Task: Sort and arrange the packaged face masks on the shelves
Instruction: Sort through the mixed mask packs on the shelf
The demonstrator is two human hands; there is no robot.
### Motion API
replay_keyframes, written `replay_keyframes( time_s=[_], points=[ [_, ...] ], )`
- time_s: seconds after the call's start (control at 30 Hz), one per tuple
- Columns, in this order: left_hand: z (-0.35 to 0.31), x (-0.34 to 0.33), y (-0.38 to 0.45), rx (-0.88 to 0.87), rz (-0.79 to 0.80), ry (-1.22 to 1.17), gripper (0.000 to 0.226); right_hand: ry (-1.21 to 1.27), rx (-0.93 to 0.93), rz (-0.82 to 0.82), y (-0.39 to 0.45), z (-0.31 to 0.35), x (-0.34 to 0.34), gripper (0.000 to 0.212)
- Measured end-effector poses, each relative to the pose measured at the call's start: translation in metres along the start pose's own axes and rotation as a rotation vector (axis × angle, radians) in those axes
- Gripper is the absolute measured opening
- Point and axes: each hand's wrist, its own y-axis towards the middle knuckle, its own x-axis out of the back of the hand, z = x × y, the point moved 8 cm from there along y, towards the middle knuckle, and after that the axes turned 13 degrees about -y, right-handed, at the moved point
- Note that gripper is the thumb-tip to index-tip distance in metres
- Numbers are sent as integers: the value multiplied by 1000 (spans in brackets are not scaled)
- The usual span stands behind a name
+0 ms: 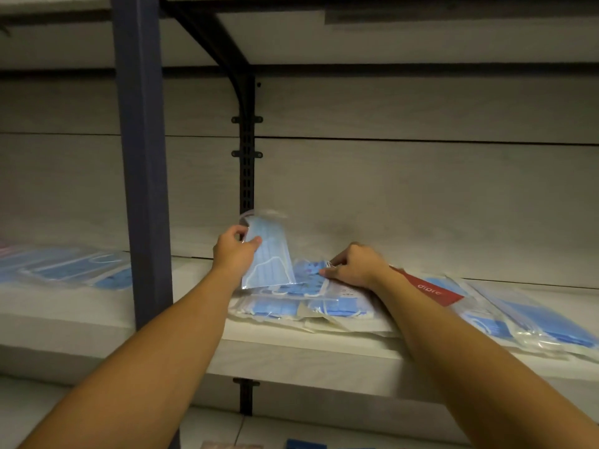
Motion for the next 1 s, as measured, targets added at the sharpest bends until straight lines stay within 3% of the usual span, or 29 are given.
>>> replay_keyframes(
  time_s=[0.1,0.23,0.37,0.47,0.53,0.63,0.77,0.87,1.0],
  points=[
    [3,-3,1,68,22,-143,54,199,-42,-90,-4,-7,4,35],
    [6,-10,-1,179,75,-356,68,626,-202,-265,-6,-39,11,35],
    [4,-16,-2,197,127,-382,71,1009,-307,-242,-7,-63,5,63],
    [2,-17,-1,167,163,-360,66,1155,-289,-150,-7,-62,1,103],
    [5,-17,1,165,181,-373,73,1235,-287,-119,-7,-58,-2,113],
    [7,-18,0,172,204,-385,85,1305,-291,-56,-9,-53,-7,99],
    [14,-20,1,205,227,-357,81,1267,-239,23,-18,-45,-5,44],
    [14,-22,-1,214,251,-348,93,1311,-220,34,-17,-43,-6,43],
    [4,-21,-12,184,248,-337,59,1352,-254,-32,-14,-48,-4,46]
  ],
)
